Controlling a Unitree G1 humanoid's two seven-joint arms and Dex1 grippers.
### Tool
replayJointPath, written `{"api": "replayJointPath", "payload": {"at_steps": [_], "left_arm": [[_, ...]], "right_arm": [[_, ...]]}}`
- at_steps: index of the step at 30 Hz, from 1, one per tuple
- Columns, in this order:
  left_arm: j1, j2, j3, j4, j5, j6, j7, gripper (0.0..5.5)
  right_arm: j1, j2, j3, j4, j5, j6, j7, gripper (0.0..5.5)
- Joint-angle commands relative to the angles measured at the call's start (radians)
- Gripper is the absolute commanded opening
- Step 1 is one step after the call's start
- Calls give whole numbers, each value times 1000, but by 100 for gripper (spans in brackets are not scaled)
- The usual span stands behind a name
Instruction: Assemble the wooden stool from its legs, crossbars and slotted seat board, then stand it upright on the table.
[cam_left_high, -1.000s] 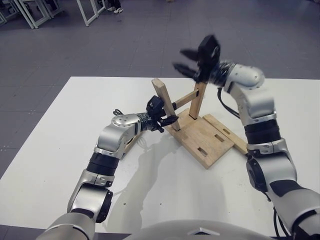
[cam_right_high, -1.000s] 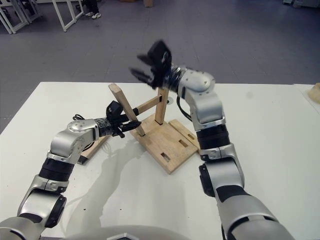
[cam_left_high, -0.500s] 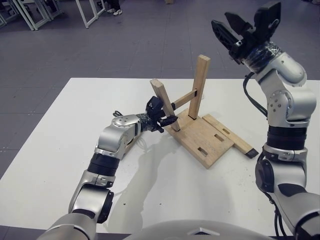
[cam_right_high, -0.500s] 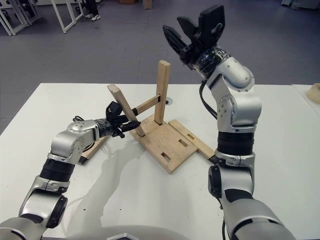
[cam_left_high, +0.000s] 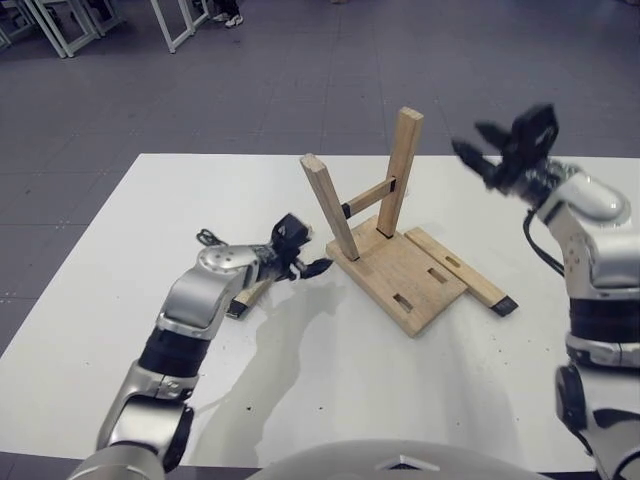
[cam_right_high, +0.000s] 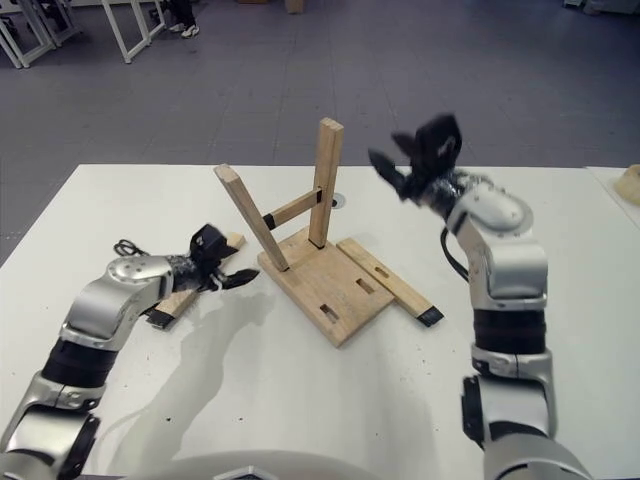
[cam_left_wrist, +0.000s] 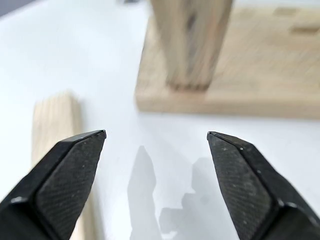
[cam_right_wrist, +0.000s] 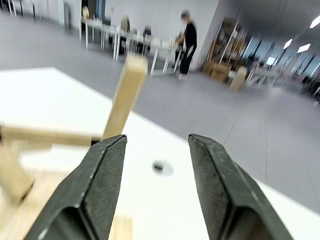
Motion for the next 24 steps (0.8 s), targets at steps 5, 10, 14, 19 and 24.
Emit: {"api": "replayJointPath", "payload": {"at_steps": [5, 10, 14, 19, 24], "left_arm": [[14, -199, -4, 107, 85, -103, 221, 374], [14, -226, -4, 143, 122, -129, 265, 374], [2, -227, 55, 144, 131, -163, 308, 374], [-79, -244, 334, 113, 50, -325, 452, 374], [-303, -278, 409, 130, -41, -355, 470, 374]], "right_arm": [[152, -108, 169, 173, -177, -192, 109, 225], [164, -136, 247, 260, -286, -331, 138, 225], [163, -148, 294, 295, -348, -403, 159, 225], [208, -130, 299, 137, -276, -380, 249, 225], [251, -102, 302, 36, -239, -305, 262, 225]]}}
